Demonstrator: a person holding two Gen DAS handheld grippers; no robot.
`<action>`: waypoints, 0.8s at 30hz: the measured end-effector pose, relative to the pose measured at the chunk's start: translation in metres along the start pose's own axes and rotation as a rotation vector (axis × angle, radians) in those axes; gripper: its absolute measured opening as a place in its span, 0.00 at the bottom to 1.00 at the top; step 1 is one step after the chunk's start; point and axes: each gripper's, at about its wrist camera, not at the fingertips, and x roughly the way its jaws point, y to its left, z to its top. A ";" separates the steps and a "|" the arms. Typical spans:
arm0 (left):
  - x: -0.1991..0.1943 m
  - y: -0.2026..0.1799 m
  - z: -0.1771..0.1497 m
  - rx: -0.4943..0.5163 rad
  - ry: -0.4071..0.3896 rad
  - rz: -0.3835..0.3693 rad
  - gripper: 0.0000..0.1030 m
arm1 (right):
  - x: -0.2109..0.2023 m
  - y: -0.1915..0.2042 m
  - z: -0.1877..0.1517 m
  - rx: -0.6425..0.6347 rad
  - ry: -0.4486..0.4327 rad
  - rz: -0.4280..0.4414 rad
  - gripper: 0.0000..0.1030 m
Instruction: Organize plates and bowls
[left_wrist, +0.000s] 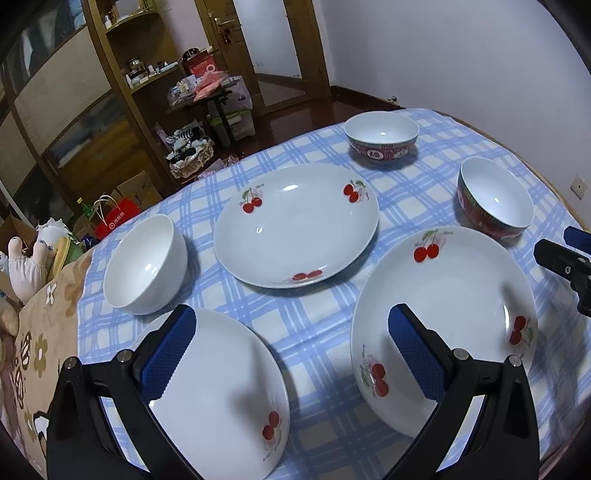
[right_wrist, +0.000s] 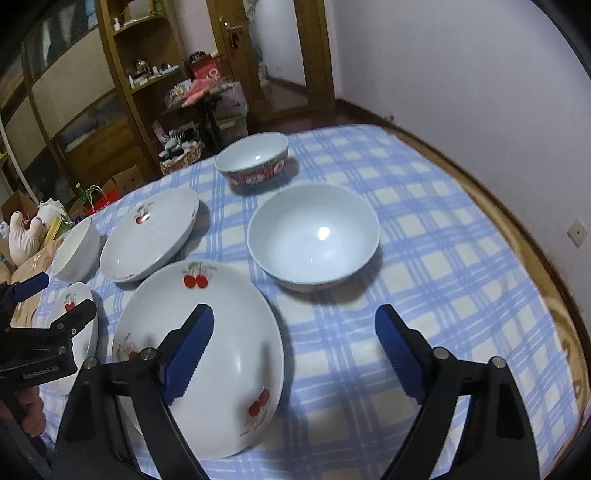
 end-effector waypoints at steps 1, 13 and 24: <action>0.001 0.000 -0.001 -0.005 0.006 -0.009 0.99 | 0.002 0.000 -0.001 0.004 0.016 0.005 0.89; 0.013 -0.004 -0.009 -0.023 0.082 -0.126 0.99 | 0.019 0.003 -0.012 0.002 0.105 0.039 0.72; 0.035 -0.012 -0.013 -0.017 0.169 -0.150 0.59 | 0.039 0.006 -0.015 0.009 0.173 0.053 0.51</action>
